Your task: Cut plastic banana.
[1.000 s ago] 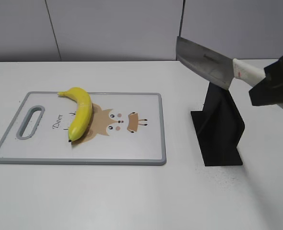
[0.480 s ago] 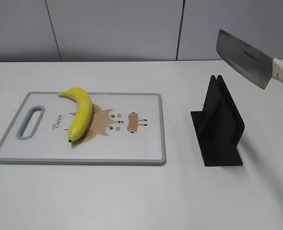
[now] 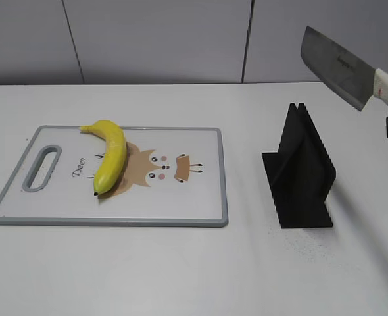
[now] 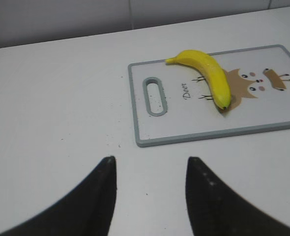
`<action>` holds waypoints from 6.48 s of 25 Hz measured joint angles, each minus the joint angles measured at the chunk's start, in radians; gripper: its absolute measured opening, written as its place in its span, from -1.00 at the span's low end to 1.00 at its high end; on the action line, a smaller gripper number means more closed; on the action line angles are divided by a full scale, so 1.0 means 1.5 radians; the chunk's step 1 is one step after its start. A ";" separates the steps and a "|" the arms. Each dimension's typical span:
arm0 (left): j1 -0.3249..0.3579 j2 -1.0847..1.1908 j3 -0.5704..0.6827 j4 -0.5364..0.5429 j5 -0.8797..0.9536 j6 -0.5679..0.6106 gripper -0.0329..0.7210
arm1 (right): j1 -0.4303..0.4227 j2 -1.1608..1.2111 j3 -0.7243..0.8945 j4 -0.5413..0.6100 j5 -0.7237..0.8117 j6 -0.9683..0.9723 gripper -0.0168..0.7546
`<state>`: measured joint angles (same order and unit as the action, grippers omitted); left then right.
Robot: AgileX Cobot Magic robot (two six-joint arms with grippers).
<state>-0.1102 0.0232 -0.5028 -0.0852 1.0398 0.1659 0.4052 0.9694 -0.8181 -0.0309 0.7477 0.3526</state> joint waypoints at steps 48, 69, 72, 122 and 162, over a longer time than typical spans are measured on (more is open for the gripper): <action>0.081 -0.004 0.000 -0.006 0.000 0.000 -0.22 | 0.000 0.216 0.038 0.021 -0.085 0.036 -0.48; 0.081 -0.004 0.000 -0.006 0.000 0.000 -0.27 | 0.000 0.209 0.008 0.029 -0.082 -0.008 0.57; 0.081 -0.004 0.000 -0.006 0.000 0.000 -0.27 | 0.000 0.180 -0.006 0.029 -0.082 -0.067 0.57; 0.081 -0.004 0.000 -0.007 0.000 0.000 -0.28 | 0.000 -0.446 0.263 0.025 0.127 -0.248 0.57; 0.082 -0.005 0.000 -0.010 -0.001 0.000 -0.28 | -0.279 -0.650 0.263 0.075 0.129 -0.248 0.57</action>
<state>0.0127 0.0162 -0.5028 -0.1003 1.0390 0.1659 -0.0136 -0.0054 -0.4230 0.0812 0.9409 -0.0195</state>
